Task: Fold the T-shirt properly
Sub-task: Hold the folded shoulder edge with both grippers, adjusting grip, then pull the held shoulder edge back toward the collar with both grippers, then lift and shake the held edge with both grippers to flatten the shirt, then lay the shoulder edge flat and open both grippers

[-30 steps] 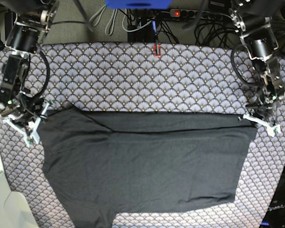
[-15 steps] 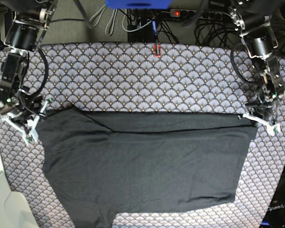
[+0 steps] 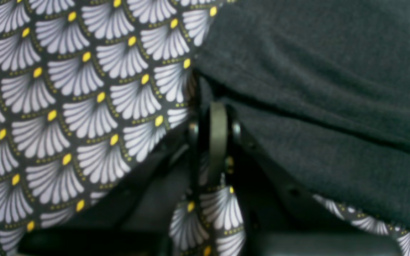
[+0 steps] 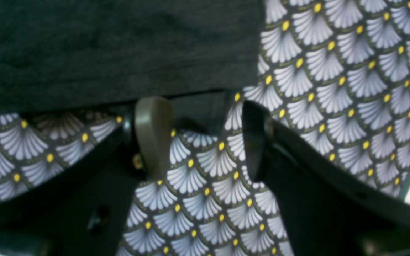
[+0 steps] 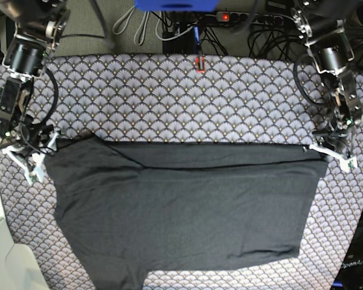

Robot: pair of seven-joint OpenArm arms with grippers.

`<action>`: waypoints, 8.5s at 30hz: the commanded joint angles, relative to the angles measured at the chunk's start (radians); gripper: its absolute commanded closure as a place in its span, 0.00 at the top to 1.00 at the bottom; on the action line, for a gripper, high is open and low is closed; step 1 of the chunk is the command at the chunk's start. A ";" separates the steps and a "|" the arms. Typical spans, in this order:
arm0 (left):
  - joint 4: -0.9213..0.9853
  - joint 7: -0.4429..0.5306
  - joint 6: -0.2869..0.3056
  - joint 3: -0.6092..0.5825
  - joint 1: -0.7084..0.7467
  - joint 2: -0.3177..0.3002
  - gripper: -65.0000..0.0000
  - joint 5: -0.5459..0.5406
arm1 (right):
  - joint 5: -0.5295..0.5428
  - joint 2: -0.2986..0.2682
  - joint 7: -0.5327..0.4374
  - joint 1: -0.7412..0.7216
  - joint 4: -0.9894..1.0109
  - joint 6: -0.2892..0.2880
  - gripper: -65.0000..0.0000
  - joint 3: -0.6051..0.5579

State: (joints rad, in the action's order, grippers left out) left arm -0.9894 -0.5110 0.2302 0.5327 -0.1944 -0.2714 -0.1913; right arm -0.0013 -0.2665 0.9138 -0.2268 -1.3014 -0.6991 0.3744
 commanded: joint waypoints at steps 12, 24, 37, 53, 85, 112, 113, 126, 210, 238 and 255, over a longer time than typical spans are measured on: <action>-0.009 -0.024 -0.005 -0.001 -0.010 -0.012 0.01 0.011 | 0.007 -0.015 -0.022 -0.024 -0.010 0.001 0.51 0.002; -0.009 -0.024 -0.005 -0.001 -0.010 -0.012 0.01 0.011 | 0.007 -0.014 -0.022 -0.023 -0.007 0.001 0.51 0.001; -0.009 -0.024 -0.005 0.000 -0.007 -0.012 0.01 0.011 | 0.007 -0.009 -0.054 -0.027 0.078 0.001 0.50 0.002; -0.069 -0.062 -0.005 -0.003 0.017 -0.012 0.01 0.011 | 0.007 -0.010 -0.043 -0.018 0.021 0.001 0.00 0.002; -0.549 -0.257 -0.007 0.007 0.327 -0.022 0.01 0.014 | 0.007 -0.014 0.058 0.401 -0.547 0.001 0.00 0.005; -0.767 -0.328 -0.004 0.105 0.554 -0.015 0.01 0.013 | 0.007 0.034 0.055 0.616 -0.625 0.001 0.00 0.173; -0.765 -0.328 -0.004 0.105 0.557 -0.015 0.01 0.013 | 0.007 0.034 0.055 0.619 -0.637 0.001 0.00 0.173; -0.765 -0.328 -0.004 0.099 0.551 -0.048 0.01 0.020 | 0.007 0.011 0.067 0.576 -0.674 0.001 0.00 0.173; -0.586 -0.550 -0.002 -0.201 0.273 -0.176 0.01 0.013 | 0.002 -0.092 0.219 0.372 -0.623 0.001 0.00 0.004; -0.688 -0.548 0.140 -0.085 0.430 -0.177 0.01 0.020 | 0.004 -0.093 0.084 0.570 -0.617 0.001 0.00 0.067; -0.664 -0.559 0.146 -0.089 0.459 -0.200 0.01 0.022 | 0.004 -0.109 0.083 0.645 -0.617 0.001 0.00 0.067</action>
State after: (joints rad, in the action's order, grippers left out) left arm -1.6398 -1.0737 0.3824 0.4366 0.2729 -0.4488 -0.1833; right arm 0.0162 -0.3546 0.9932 0.4191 -1.9049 -0.7059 0.4309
